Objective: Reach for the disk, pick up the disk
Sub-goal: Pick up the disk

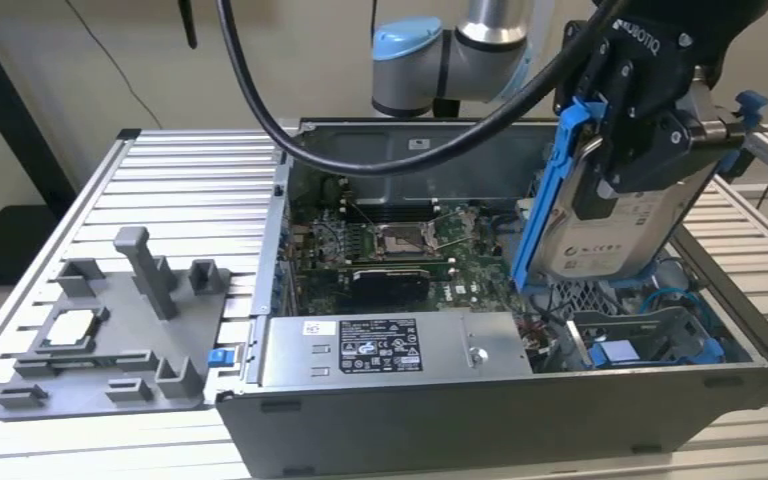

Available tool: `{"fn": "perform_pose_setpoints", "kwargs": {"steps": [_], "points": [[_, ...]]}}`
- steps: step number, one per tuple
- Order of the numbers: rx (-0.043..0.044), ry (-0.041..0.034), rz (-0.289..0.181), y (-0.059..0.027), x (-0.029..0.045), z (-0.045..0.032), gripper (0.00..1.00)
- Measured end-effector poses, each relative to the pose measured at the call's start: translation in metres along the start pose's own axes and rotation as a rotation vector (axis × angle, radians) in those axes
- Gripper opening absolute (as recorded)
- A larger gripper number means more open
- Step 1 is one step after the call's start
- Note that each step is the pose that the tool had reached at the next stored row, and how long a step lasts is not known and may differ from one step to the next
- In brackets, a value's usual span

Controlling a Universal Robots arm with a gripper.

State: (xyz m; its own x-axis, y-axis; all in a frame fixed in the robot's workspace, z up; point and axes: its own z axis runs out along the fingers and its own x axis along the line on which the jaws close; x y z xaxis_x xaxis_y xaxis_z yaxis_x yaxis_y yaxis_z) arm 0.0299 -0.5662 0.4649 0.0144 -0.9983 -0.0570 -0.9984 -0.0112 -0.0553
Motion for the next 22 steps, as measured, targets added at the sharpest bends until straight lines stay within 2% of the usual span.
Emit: {"fn": "perform_pose_setpoints", "kwargs": {"steps": [6,12,17,22], "points": [[-0.0019,-0.0001,0.000,-0.0139,0.0064,0.0017,0.00],[-0.0052,-0.0002,0.000,-0.0344,0.0132,0.0051,0.00],[-0.0066,-0.0002,0.000,-0.0507,0.0209,0.0083,0.00],[-0.0070,-0.0002,0.000,-0.0623,0.0298,0.0120,0.00]]}}
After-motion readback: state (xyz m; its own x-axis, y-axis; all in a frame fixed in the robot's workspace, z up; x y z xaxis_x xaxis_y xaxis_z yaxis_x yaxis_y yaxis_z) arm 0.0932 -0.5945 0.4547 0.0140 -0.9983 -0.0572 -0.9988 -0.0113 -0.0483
